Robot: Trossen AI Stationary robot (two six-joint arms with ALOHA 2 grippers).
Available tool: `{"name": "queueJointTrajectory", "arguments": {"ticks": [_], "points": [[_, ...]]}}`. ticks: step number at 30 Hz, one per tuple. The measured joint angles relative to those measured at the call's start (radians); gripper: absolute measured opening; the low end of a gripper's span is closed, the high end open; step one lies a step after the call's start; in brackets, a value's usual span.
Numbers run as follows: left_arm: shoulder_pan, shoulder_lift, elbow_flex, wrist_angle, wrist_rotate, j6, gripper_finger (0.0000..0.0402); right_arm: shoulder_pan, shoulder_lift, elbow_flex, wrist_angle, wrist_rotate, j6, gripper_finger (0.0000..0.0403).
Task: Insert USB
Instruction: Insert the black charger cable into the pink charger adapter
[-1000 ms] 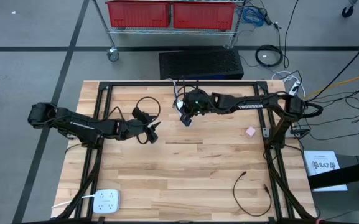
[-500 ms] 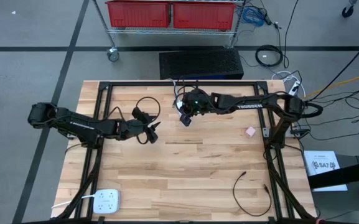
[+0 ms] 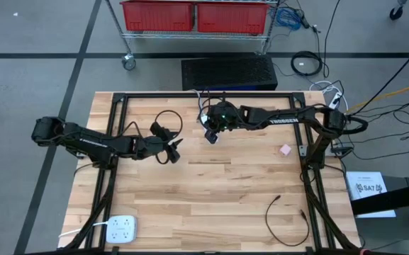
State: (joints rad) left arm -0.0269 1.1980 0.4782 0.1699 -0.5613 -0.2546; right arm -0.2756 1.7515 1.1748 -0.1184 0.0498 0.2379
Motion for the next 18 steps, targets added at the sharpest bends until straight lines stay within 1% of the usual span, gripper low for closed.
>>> {"name": "queueJointTrajectory", "arguments": {"ticks": [18], "points": [[0.0,0.0,0.0,0.0,0.0,-0.001,0.0169,-0.007,0.0,0.0,-0.018,-0.003,-0.02,0.0]]}}
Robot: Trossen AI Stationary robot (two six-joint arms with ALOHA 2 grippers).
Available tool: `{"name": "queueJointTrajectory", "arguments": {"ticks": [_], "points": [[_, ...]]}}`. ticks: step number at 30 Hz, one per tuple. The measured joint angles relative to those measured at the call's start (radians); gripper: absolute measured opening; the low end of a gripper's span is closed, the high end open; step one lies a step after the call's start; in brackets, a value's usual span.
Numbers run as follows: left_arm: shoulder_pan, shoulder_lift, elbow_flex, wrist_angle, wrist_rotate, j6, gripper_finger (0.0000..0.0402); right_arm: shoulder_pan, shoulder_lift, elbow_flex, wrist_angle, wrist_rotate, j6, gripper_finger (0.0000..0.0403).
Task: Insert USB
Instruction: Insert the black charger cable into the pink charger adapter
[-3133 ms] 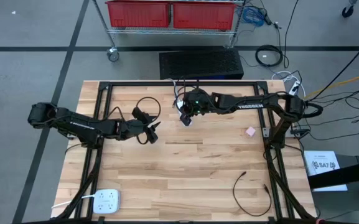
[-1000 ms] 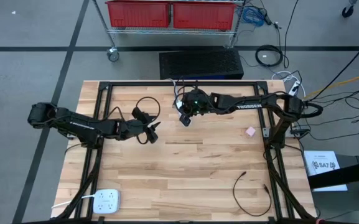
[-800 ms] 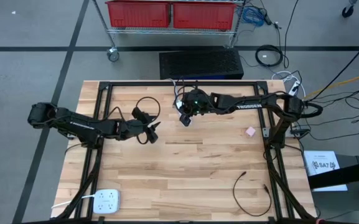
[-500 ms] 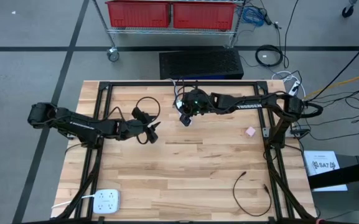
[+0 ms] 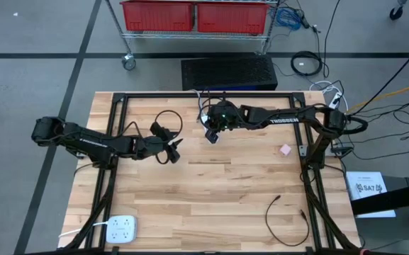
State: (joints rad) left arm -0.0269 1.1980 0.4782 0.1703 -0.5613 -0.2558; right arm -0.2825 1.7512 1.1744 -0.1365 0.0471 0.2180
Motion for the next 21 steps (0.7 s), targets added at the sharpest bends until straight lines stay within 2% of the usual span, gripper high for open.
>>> {"name": "queueJointTrajectory", "arguments": {"ticks": [21], "points": [[0.0,0.0,0.0,0.001,0.0,-0.002,0.0169,-0.01,-0.018,-0.005,-0.035,0.007,-0.001,0.0]]}}
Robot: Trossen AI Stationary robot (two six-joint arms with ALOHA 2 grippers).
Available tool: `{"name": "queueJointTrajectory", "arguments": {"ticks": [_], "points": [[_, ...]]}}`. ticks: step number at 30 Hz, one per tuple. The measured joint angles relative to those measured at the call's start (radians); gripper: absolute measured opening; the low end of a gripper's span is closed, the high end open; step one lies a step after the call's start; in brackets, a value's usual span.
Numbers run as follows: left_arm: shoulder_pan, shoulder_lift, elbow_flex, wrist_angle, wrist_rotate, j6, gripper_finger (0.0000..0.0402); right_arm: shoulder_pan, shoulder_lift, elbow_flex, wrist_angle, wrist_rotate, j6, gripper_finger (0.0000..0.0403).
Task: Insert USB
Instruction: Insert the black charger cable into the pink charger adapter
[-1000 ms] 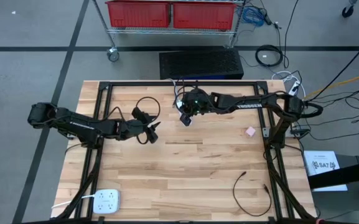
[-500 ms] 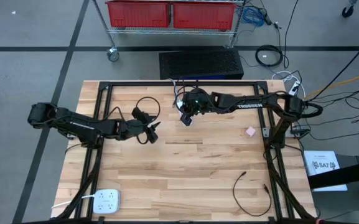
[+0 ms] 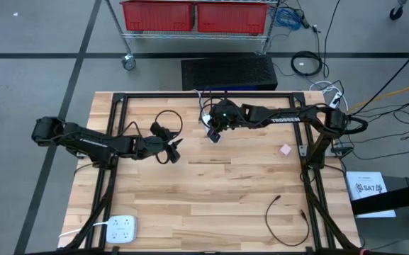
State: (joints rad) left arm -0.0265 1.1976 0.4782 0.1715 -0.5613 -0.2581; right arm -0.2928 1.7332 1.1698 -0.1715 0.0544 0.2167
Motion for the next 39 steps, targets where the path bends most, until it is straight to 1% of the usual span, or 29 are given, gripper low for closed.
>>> {"name": "queueJointTrajectory", "arguments": {"ticks": [6,12,25,29,34,39], "points": [[0.0,0.0,0.0,0.001,0.0,-0.003,0.0169,0.0,-0.004,-0.031,0.017,0.007,0.006,0.0],[0.0,0.0,0.0,0.001,0.0,-0.002,0.0169,0.016,-0.005,-0.075,0.085,0.015,0.016,0.0],[0.0,0.0,0.0,0.002,0.0,-0.023,0.0169,0.017,-0.004,-0.068,0.043,0.035,0.004,0.0002],[0.0,0.0,0.0,0.002,0.0,-0.023,0.0169,0.013,-0.003,-0.058,0.003,0.05,0.009,0.0021],[0.0,0.0,0.0,0.003,0.0,-0.023,0.0169,0.012,0.0,-0.061,-0.005,0.054,0.01,0.0051],[0.0,0.0,0.0,0.003,0.0,-0.023,0.0169,0.012,0.001,-0.062,-0.002,0.051,0.008,0.0067]]}}
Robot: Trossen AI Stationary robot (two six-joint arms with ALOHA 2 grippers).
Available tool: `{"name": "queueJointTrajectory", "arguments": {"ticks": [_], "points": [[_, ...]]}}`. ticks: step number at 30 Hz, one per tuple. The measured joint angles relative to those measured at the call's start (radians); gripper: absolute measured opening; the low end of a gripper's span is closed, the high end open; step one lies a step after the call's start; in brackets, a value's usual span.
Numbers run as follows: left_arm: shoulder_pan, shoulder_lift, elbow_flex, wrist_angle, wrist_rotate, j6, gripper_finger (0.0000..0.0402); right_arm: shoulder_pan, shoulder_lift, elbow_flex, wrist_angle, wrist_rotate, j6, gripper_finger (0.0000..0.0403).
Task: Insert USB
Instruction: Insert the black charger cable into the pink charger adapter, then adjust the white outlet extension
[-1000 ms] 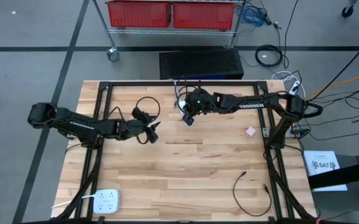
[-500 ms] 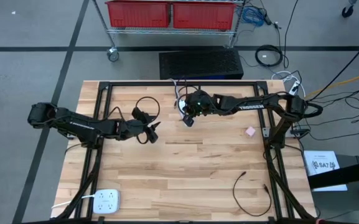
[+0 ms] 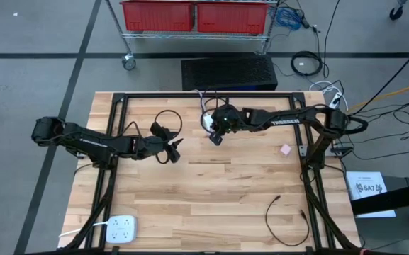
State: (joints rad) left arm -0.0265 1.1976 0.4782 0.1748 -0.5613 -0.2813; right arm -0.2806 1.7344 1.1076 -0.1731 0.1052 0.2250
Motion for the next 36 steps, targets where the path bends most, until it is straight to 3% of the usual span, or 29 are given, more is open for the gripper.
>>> {"name": "queueJointTrajectory", "arguments": {"ticks": [18,36], "points": [[0.0,0.0,0.0,-0.001,0.002,0.0,0.0169,0.0,0.001,0.071,-0.024,-0.001,-0.037,0.0152],[0.0,0.0,0.0,-0.009,0.012,0.0,0.0169,0.002,-0.004,0.281,-0.505,-0.029,-0.127,0.0225]]}}
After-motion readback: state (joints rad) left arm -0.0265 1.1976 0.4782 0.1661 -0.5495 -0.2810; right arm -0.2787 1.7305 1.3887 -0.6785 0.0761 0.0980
